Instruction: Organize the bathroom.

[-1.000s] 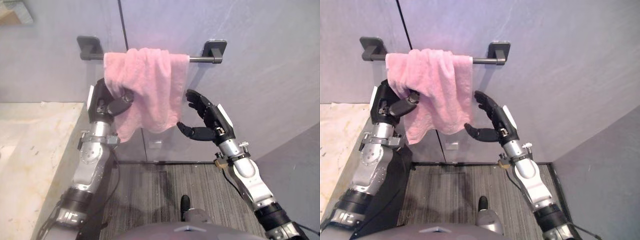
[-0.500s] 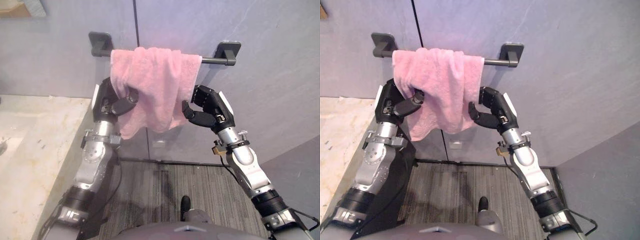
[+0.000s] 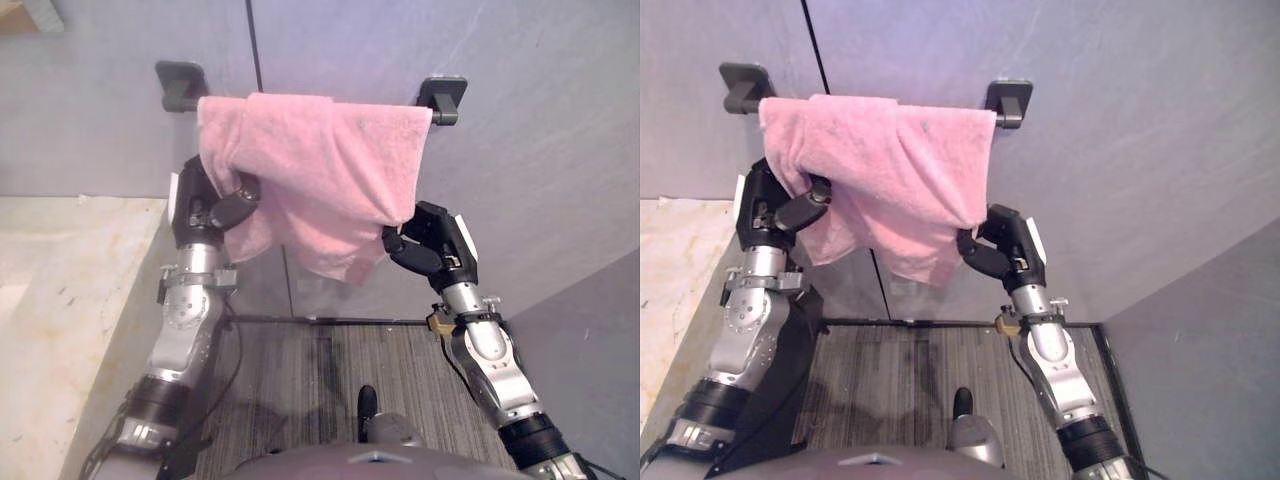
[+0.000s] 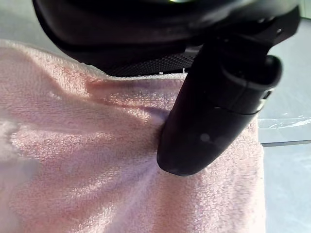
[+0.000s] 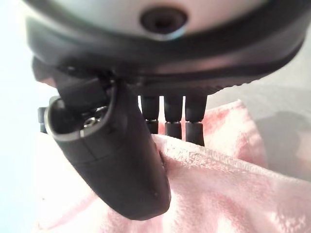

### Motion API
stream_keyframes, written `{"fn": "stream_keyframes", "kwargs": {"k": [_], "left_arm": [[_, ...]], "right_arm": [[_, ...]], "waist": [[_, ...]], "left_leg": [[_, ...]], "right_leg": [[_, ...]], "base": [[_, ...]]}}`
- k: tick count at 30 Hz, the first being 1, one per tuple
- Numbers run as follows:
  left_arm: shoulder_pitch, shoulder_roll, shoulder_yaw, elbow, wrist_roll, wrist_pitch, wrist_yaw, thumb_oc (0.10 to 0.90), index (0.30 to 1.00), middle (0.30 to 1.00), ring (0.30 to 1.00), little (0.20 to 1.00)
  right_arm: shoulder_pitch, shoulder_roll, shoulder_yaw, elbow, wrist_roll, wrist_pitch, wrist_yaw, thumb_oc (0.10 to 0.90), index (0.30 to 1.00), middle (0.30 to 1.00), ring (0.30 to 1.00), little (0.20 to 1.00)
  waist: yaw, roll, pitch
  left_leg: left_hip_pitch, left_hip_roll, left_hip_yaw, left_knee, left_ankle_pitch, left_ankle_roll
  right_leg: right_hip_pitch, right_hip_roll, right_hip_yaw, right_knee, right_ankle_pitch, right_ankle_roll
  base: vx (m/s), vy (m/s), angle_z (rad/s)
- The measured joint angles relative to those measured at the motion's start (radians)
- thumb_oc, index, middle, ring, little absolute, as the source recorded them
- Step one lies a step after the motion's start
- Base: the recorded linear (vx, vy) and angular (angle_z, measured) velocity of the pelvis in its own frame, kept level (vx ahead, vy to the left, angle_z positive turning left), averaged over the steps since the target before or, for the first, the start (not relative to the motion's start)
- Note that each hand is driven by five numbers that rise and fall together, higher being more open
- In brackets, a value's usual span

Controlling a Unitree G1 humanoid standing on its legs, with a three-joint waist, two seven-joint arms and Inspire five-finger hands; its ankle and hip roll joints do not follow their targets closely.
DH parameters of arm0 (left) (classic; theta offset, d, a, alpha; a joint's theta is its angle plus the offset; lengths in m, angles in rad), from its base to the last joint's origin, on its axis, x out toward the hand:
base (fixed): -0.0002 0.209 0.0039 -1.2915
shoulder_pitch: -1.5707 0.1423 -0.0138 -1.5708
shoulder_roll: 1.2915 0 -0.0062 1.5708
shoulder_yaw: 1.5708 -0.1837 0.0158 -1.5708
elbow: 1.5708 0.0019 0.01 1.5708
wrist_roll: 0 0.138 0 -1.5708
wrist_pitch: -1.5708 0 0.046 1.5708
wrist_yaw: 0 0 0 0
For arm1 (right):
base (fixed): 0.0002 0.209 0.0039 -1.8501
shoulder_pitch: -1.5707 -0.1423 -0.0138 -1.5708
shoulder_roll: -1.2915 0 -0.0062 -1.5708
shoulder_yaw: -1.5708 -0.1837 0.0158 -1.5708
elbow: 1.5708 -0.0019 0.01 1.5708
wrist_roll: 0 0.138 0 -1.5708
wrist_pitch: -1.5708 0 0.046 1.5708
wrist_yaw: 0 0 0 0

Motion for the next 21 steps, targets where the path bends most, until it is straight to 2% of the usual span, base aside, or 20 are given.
{"fn": "stream_keyframes", "kwargs": {"k": [5, 12, 21], "left_arm": [[0.028, -0.034, -0.001, -0.008, 0.044, -0.039, 0.077, 0.4, 0.3, 0.3, 0.3, 0.3], [0.059, -0.069, -0.007, -0.046, 0.09, -0.048, 0.187, 0.4, 0.3, 0.3, 0.3, 0.3], [0.063, -0.085, -0.034, -0.048, 0.179, -0.057, 0.297, 0.4, 0.3, 0.3, 0.3, 0.3]], "right_arm": [[0.003, 0.014, 0.002, 0.0, -0.027, -0.006, -0.03, 0.4, 0.3, 0.3, 0.3, 0.3], [-0.002, 0.039, 0.005, -0.002, -0.053, -0.033, -0.062, 0.4, 0.3, 0.3, 0.3, 0.3], [-0.005, 0.042, 0.027, -0.048, -0.106, -0.077, -0.198, 0.4, 0.3, 0.3, 0.3, 0.3]], "waist": [[-0.005, 0.0, 0.0], [-0.005, 0.0, 0.0], [-0.006, 0.0, 0.0]], "left_leg": [[0.001, 0.0, 0.002, 0.0, 0.0, 0.0], [0.001, 0.001, 0.003, 0.0, 0.0, 0.0], [0.002, 0.0, 0.004, 0.0, 0.0, 0.0]], "right_leg": [[0.0, 0.0, 0.001, 0.0, 0.0, 0.0], [0.0, 0.001, 0.002, 0.0, 0.0, 0.0], [0.001, 0.001, 0.003, 0.0, 0.0, 0.0]], "base": [[0.0, 0.0, 0.0], [0.0, 0.0, 0.0], [0.0, 0.0, 0.0]]}}
